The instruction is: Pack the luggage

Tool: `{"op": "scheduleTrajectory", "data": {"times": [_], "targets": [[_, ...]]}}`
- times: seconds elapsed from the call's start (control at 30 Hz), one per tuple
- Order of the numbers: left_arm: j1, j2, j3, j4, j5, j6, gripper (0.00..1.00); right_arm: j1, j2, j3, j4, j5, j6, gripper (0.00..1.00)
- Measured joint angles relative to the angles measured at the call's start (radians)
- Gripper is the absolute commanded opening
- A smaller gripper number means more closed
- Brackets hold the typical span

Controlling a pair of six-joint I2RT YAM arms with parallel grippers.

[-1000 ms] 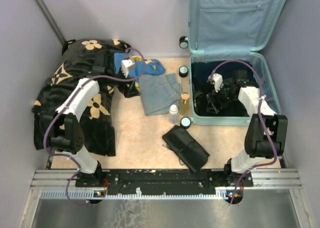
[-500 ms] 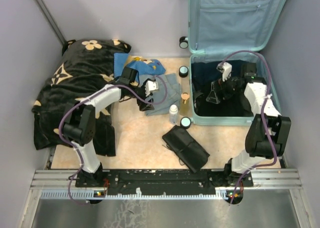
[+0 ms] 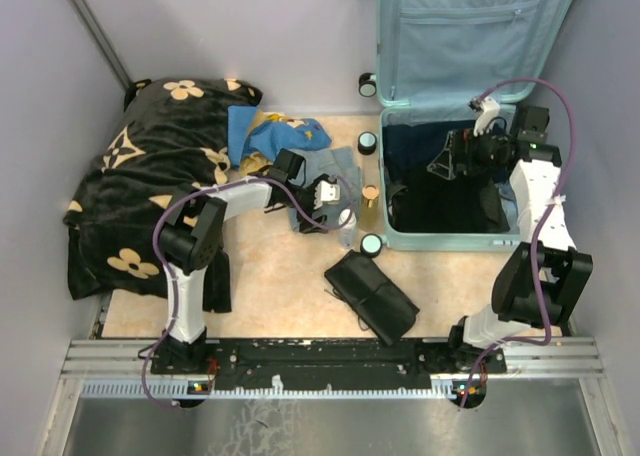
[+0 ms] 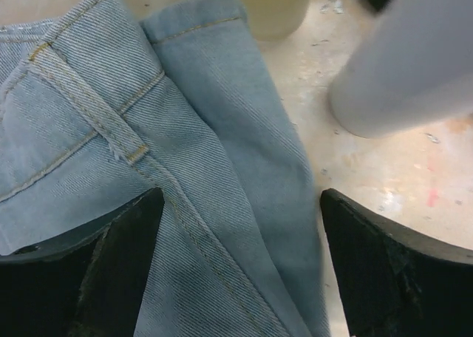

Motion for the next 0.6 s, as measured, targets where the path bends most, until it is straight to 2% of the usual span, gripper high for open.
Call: {"op": "scheduleTrajectory", "data": {"times": [0.1, 0.27, 0.4, 0.47, 0.6], "targets": [[-0.002, 0.064, 0.063, 0.005, -0.001, -0.016, 0.76, -0.003, 0.007, 0.041, -0.013, 0.023, 0.012, 0.99], [-0.002, 0.134, 0.204, -0.05, -0.018, -0.04, 0.35, -0.003, 0.038, 0.105, -0.006, 0.053, 0.029, 0.99], [0.004, 0.148, 0.259, -0.103, -0.037, -0.123, 0.1, -0.004, 0.05, 0.105, 0.016, 0.07, 0.069, 0.99], [0.016, 0.156, 0.303, -0.14, -0.015, -0.182, 0.02, -0.003, 0.052, 0.104, 0.039, 0.074, 0.109, 0.99], [0.066, 0.163, 0.385, -0.171, 0.069, -0.354, 0.0, -0.003, 0.052, 0.104, 0.089, 0.083, 0.226, 0.99]]}}
